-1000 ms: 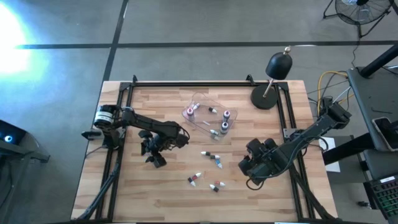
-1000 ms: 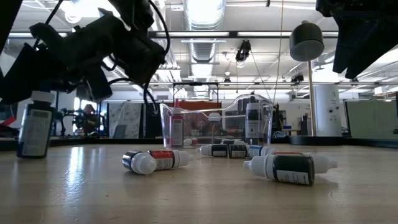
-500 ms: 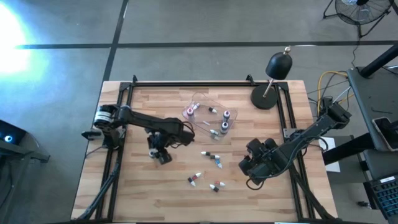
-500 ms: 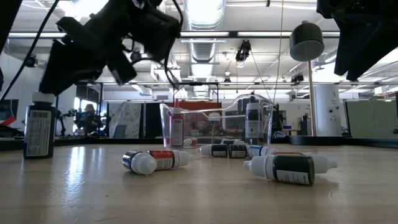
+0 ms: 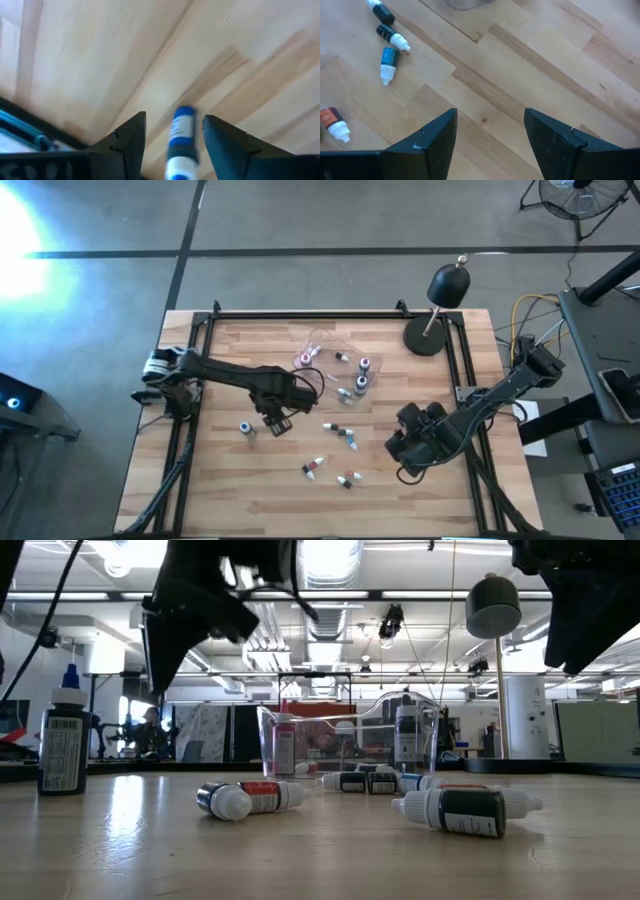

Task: Pick & Place food coloring
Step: Put the large blue food coloring bottle into the transparent bin

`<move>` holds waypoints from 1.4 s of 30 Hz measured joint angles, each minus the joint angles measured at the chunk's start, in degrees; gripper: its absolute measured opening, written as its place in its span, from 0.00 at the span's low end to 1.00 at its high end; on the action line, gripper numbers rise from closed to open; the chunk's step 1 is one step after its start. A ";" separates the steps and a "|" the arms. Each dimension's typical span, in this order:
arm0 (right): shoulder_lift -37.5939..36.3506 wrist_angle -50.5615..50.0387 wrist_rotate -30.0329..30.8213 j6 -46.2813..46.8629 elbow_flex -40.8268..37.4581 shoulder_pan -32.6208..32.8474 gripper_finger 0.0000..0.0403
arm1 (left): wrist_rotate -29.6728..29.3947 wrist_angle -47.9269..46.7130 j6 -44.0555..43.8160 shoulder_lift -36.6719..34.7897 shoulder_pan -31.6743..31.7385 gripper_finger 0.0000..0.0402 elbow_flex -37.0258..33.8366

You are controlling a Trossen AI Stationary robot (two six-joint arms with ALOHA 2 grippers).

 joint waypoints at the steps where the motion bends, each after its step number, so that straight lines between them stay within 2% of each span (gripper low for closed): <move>1: 0.00 -0.09 -0.25 0.05 -0.05 0.00 0.56 | -0.30 1.33 -1.84 -1.06 -0.52 0.42 -0.39; 6: 0.00 -0.17 -0.64 0.04 -0.33 0.11 0.56 | -0.88 3.55 -11.82 -7.99 -3.20 0.42 -4.32; 13: 0.00 -0.21 -0.52 -0.57 -1.11 0.07 0.56 | -0.86 5.01 -26.93 -18.13 -3.46 0.42 -15.06; 17: 0.00 -0.16 -0.50 -0.42 -1.89 0.07 0.56 | 2.71 12.44 -31.63 -22.16 -3.87 0.42 -21.13; 20: 0.00 -0.08 -0.53 -0.35 -2.16 0.07 0.56 | 4.95 19.79 -32.98 -23.65 -4.68 0.42 -23.67; 22: 0.00 -0.03 -1.16 -0.37 -2.25 0.07 0.56 | 5.63 21.39 -33.03 -23.78 -5.31 0.42 -24.28; 25: 0.00 0.00 -1.76 -0.27 -2.52 0.07 0.56 | 5.13 20.29 -33.04 -23.69 -6.05 0.42 -24.34; 31: 0.00 0.18 -1.96 -0.07 -2.78 0.07 0.56 | 0.38 18.84 -33.13 -23.73 -6.10 0.42 -24.44; 42: 0.00 0.34 -1.96 0.50 -2.91 0.07 0.56 | 2.12 13.98 -32.97 -23.75 -6.98 0.42 -24.65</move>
